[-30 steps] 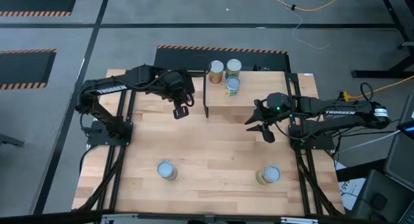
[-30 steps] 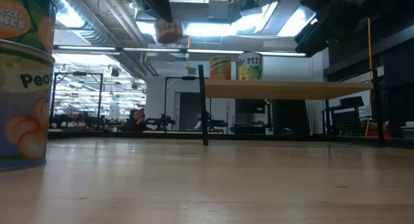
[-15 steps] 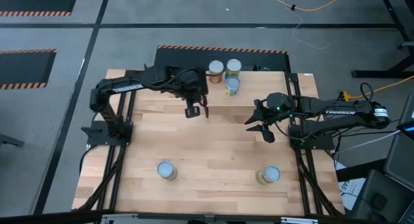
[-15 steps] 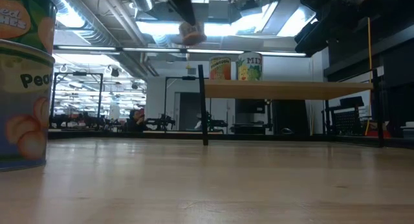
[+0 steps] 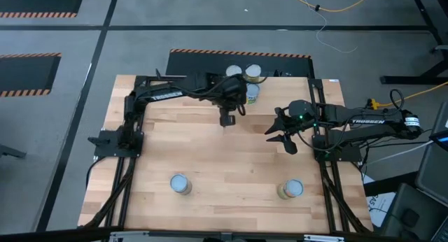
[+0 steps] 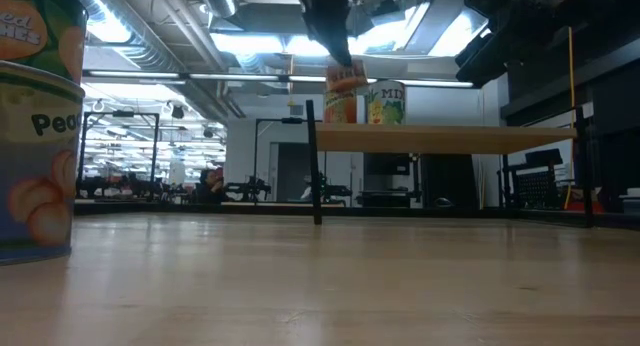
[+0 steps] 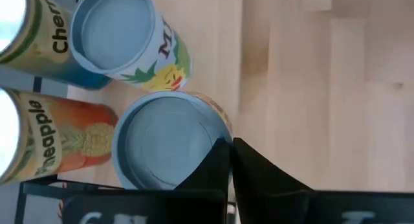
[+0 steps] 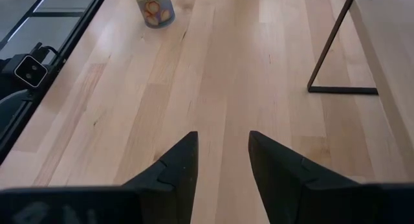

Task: Pick and place cans onto a shelf
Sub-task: Put the yellow canned pineapple rings on the shelf

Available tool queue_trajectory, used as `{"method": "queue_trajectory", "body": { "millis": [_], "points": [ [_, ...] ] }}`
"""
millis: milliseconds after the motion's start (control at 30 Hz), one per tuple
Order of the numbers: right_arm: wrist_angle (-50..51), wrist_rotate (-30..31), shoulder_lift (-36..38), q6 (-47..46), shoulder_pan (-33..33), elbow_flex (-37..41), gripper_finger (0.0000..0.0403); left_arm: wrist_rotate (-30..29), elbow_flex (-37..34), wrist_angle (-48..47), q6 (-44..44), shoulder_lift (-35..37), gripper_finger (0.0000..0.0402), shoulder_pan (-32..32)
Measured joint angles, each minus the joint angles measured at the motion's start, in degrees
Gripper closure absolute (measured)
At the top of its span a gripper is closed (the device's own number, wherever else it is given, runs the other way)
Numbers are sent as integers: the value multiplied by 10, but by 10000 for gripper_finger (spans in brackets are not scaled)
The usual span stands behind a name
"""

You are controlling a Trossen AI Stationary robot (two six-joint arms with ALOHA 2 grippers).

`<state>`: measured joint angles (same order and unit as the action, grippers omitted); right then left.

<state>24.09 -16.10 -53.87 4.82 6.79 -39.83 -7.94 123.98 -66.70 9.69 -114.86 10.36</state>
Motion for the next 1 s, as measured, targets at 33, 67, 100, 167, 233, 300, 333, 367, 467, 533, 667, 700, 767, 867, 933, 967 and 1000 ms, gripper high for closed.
{"method": "queue_trajectory", "body": {
  "millis": [33, 67, 100, 167, 233, 300, 333, 367, 467, 533, 667, 700, 767, 867, 933, 967, 1000],
  "points": [
    [0, 0, 0, 0, 0, 0, 262, 0, 0, 0, 0, -4, 401, 3],
    [0, 0, 0, 0, 0, 0, 262, 0, 0, -2, 0, -9, 401, 7],
    [0, 0, 0, 0, 0, 0, 262, -1, 0, -2, 0, -12, 401, 10],
    [0, 0, 0, 0, 0, 0, 262, -1, 0, -1, 0, -21, 401, 17],
    [0, 0, 0, 1, 0, 0, 262, -1, 0, -2, 0, -24, 401, 25],
    [-1, 0, 0, 1, 0, 0, 262, -1, 0, 1, 0, -23, 401, 31],
    [0, 0, 0, 1, 0, 0, 262, 0, 0, 4, 0, -22, 401, 34],
    [0, 0, 0, 1, 0, 0, 262, 0, 0, 6, -1, -22, 401, 37],
    [-1, 0, 0, 1, 0, 0, 262, 1, 0, 5, -14, -22, 401, 44],
    [-1, 0, 0, 1, 0, 0, 262, 4, 0, 5, -21, -22, 401, 47],
    [-1, 0, 0, 1, 0, 0, 262, 26, 1, 11, -21, -28, 401, 48],
    [-1, 0, 0, 1, 0, 0, 262, 30, 0, 13, -21, -31, 401, 48],
    [-1, 0, 0, 1, 0, 0, 262, 32, -1, 8, -26, -37, 401, 47],
    [0, 0, 0, 1, 0, 0, 262, 31, 0, 10, -30, -49, 401, 44],
    [0, 0, 0, 1, 0, 0, 262, 31, -1, 3, -30, -58, 401, 45],
    [1, 0, 0, 1, 0, 0, 262, 31, -1, 11, -30, -60, 401, 45],
    [1, 0, 0, 1, 0, 0, 262, 31, -1, 7, -31, -62, 401, 45]
  ]
}}
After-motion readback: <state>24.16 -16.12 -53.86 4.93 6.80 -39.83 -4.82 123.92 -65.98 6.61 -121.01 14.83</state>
